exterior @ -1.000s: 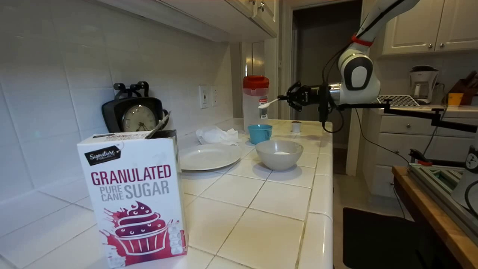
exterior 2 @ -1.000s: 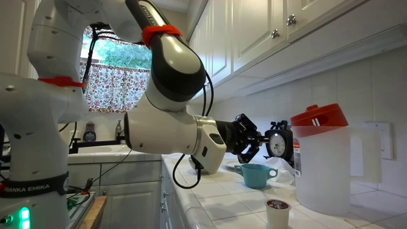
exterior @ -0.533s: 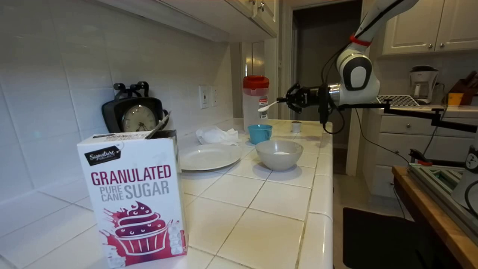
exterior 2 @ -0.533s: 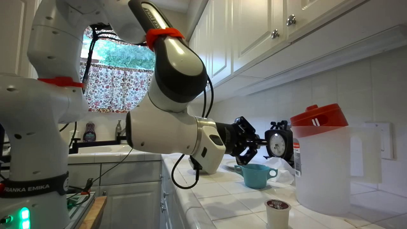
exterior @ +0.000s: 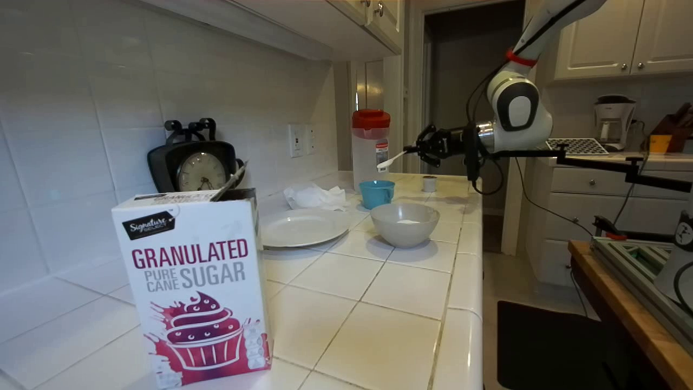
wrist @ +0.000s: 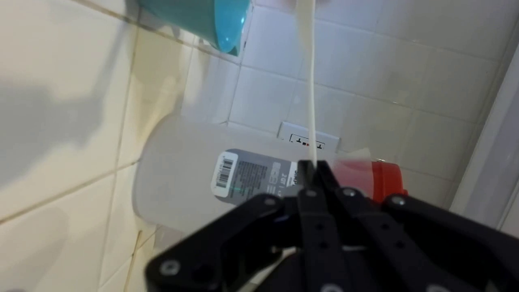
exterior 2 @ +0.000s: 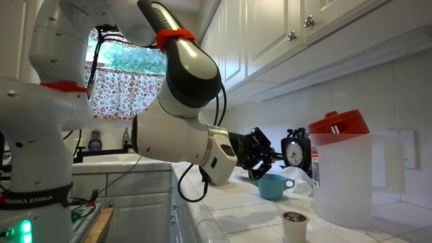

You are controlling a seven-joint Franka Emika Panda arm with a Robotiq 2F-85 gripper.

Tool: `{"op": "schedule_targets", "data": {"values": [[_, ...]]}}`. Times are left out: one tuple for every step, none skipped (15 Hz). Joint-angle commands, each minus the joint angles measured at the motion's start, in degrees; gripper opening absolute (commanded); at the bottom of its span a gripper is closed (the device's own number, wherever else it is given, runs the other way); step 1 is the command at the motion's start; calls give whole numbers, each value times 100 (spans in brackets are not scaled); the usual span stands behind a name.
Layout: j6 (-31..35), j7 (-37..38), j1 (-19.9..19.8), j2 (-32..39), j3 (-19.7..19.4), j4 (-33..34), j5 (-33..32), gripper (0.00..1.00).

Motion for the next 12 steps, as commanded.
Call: {"op": "schedule_targets", "data": {"values": [[279, 245, 17, 4, 4, 148, -210, 1], [345, 284, 17, 0, 4, 177, -250, 1], [392, 328, 18, 0, 4, 211, -290, 1], [454, 366, 19, 2, 5, 249, -336, 1], [509, 405, 22, -1, 7, 287, -393, 1], [578, 465, 27, 11, 13, 342, -472, 1], [610, 506, 30, 14, 16, 381, -536, 1], [677, 562, 39, 26, 24, 429, -606, 1], [722, 619, 46, 32, 31, 469, -674, 1], [776, 668, 57, 40, 43, 507, -735, 1], [822, 714, 72, 43, 55, 535, -803, 1], [874, 763, 90, 46, 71, 562, -872, 1]]}}
